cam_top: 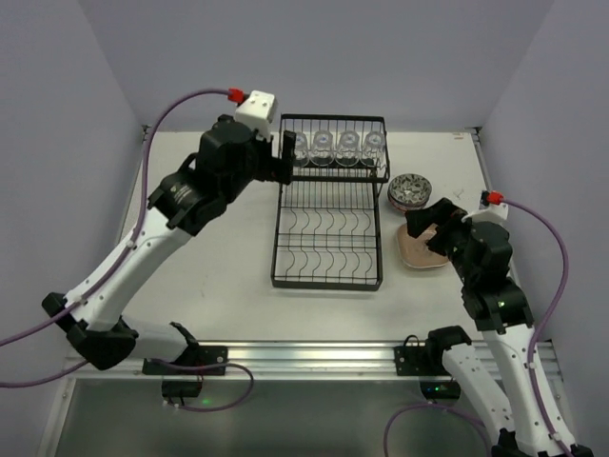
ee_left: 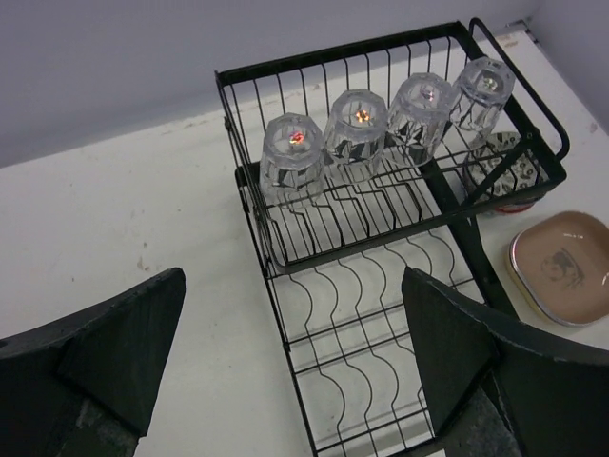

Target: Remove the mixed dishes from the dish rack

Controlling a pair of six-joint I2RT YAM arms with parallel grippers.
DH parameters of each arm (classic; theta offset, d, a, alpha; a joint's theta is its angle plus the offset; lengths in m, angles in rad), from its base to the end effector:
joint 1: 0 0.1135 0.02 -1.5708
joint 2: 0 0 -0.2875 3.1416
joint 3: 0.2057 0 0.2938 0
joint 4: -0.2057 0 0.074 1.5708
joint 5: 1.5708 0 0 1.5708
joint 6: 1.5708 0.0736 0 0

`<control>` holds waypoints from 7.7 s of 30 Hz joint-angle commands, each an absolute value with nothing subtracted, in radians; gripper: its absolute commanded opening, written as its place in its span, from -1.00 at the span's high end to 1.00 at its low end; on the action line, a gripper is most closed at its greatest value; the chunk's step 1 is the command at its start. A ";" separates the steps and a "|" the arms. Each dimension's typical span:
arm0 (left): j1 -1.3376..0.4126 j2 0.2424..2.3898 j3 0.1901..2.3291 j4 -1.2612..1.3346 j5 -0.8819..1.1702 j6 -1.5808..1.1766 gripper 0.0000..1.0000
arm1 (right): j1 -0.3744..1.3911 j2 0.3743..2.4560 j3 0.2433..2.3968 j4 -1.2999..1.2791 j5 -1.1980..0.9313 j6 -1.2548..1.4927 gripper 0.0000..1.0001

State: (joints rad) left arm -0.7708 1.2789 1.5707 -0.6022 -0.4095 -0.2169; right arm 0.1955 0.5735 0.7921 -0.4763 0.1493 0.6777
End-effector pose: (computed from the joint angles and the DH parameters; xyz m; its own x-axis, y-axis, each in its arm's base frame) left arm 0.2573 -0.2090 0.4858 -0.2930 0.0094 -0.9561 0.3114 0.9464 -0.0862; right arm 0.1867 0.0258 0.3530 -0.2267 0.5872 -0.7771 0.1170 0.8085 0.5768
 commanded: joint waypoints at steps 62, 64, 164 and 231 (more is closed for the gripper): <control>-0.512 2.194 2.353 -0.767 0.514 0.522 -0.57 | 0.195 0.328 0.779 -0.715 -0.365 0.413 -0.95; -0.515 2.198 2.356 -0.767 0.502 0.522 -0.30 | 0.193 0.327 0.779 -0.715 -0.365 0.413 -0.95; -0.695 0.597 0.645 0.217 -0.254 -0.996 -1.00 | 0.893 1.129 1.129 0.180 -0.230 0.641 1.00; -0.695 0.581 1.068 -0.704 -0.760 -0.334 -1.00 | 1.364 1.801 1.577 -0.971 0.077 0.333 -0.04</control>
State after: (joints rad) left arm -0.6926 0.5598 1.0237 -0.7410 -0.7971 -0.3714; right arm 1.3666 1.9247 1.5642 -0.9924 0.0853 0.3275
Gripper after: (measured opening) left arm 0.997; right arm 0.506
